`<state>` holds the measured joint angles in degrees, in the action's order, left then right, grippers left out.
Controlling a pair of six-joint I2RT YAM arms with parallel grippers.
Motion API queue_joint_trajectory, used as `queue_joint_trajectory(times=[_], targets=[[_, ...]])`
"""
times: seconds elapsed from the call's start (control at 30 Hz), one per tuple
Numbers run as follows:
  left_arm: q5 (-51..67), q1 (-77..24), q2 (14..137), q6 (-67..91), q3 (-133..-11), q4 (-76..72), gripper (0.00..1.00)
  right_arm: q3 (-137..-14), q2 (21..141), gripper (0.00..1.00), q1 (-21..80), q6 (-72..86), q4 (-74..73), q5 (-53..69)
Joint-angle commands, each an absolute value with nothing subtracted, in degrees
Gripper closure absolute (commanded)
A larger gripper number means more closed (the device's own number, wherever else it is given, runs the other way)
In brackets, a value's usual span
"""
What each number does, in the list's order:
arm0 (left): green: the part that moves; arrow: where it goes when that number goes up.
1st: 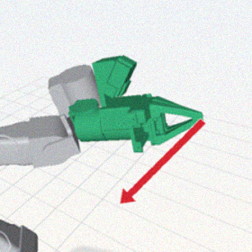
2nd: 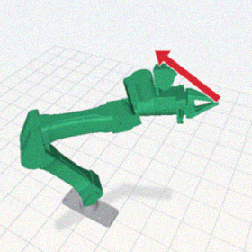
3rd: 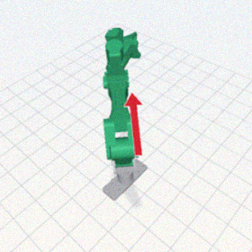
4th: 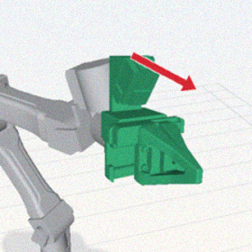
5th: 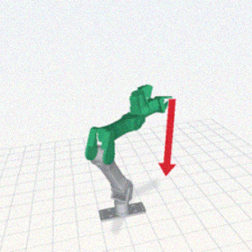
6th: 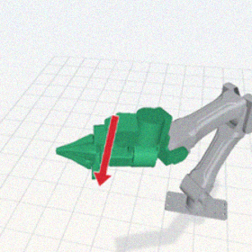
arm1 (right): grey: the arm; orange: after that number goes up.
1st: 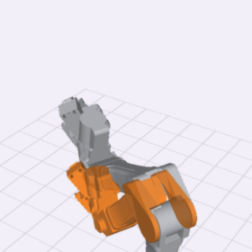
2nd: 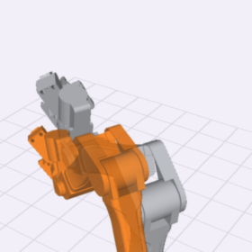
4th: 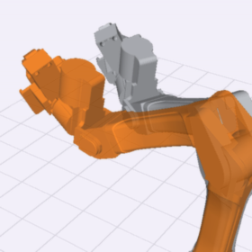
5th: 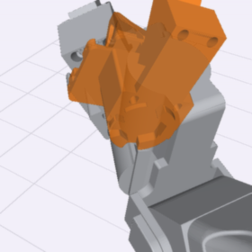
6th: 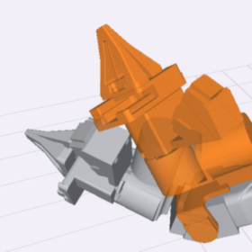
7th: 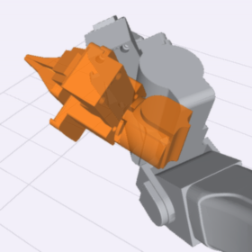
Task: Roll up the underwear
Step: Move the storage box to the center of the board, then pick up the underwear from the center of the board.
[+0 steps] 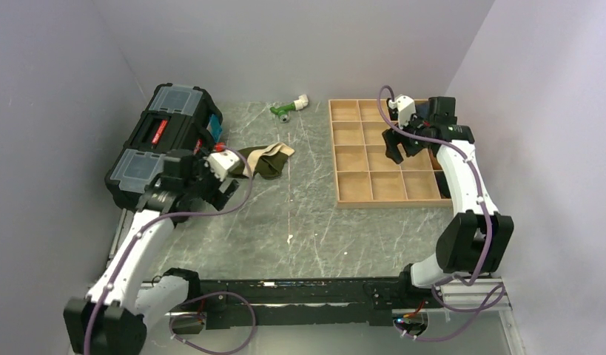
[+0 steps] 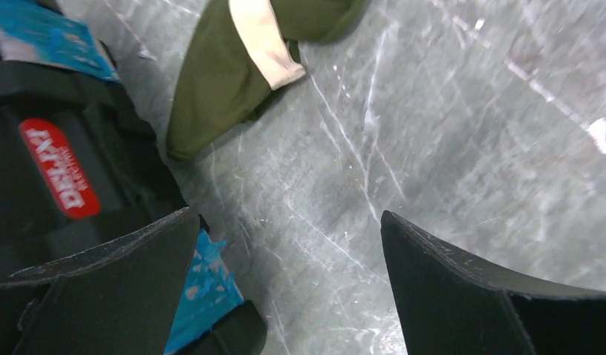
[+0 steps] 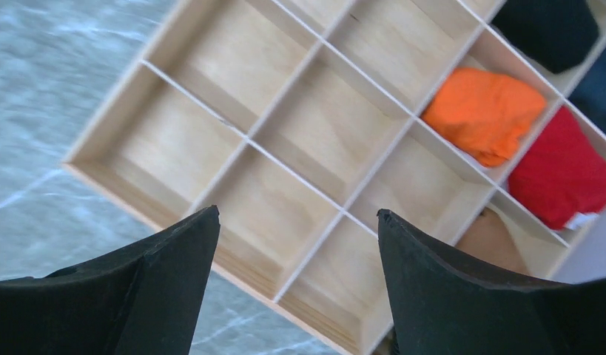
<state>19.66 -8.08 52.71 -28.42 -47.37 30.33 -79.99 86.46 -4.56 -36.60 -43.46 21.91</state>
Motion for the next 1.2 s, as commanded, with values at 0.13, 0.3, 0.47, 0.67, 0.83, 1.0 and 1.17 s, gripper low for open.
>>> queue_joint_trajectory(times=[0.13, 0.3, 0.47, 0.67, 0.83, 1.0, 1.17], targets=[[0.3, -19.0, 71.0, -40.9, -53.9, 26.0, 0.07, -73.2, 79.5, 0.19, -3.2, -28.5, -43.8, 42.1], [-5.4, -22.2, 84.6, -45.3, -60.5, 25.1, 0.11, -68.3, 77.4, 0.19, -3.1, -28.4, -43.4, 44.6], [-9.4, -24.1, 96.1, -49.4, -65.9, 23.7, 0.13, -64.3, 76.4, 0.20, -3.1, -28.9, -42.0, 44.8], [-11.5, -24.9, 104.5, -50.7, -70.6, 21.6, 0.16, -63.5, 76.4, 0.20, -3.1, -29.9, -42.6, 46.3], [-12.0, -25.3, 108.4, -50.8, -73.0, 21.2, 0.21, -62.9, 77.0, 0.20, -3.2, -30.7, -43.4, 46.6], [-11.9, -25.4, 110.0, -50.8, -73.3, 21.2, 0.33, -62.9, 77.6, 0.20, -3.2, -31.2, -43.8, 46.9], [-11.1, -25.3, 109.9, -49.8, -73.7, 21.9, 0.56, -63.1, 78.8, 0.20, -3.1, -31.3, -44.3, 46.8]])
